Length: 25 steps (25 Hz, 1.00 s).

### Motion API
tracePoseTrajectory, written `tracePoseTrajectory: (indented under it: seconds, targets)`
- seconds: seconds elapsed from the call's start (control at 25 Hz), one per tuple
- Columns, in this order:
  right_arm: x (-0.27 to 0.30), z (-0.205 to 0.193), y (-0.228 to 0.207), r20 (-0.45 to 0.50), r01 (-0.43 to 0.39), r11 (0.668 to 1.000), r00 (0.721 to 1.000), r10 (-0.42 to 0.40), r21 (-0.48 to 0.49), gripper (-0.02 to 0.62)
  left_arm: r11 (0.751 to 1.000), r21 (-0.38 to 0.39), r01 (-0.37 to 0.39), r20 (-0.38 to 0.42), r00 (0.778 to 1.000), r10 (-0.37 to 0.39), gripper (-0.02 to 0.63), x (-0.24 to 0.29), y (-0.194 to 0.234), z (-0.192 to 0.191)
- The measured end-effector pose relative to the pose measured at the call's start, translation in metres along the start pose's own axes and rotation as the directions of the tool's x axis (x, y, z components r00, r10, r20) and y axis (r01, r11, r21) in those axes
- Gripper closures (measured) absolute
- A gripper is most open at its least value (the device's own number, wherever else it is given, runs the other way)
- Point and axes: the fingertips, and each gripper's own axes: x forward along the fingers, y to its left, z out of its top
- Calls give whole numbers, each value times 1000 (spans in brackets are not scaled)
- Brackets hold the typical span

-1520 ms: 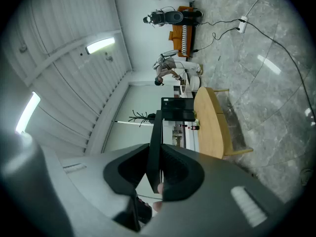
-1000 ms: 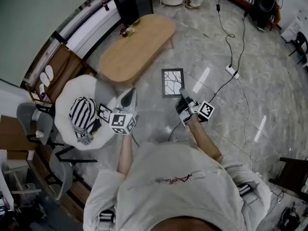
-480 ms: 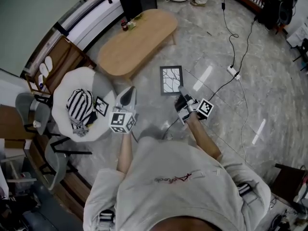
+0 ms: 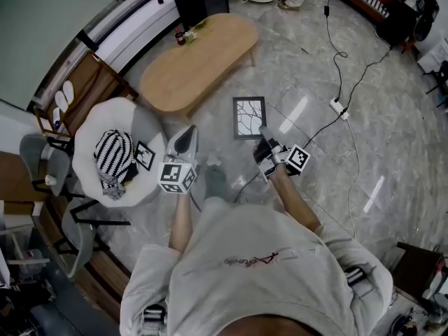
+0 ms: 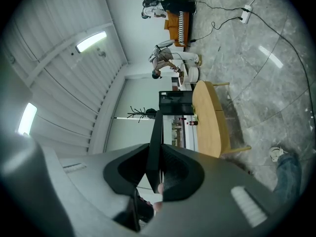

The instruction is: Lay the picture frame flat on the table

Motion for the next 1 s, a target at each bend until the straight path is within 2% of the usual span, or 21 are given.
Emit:
tracePoseTrajectory:
  seconds: [0.36,1.0]
  targets:
    - [48,24,-15,11,6,1000,1000,-6,-10,523,1000,-13,13,8,1000,-13,606,49,37,-3]
    - [214,75,-31,47,34,999,998,-33,-18,523,997,-44,61,-3,998,-62,606,178,168,18]
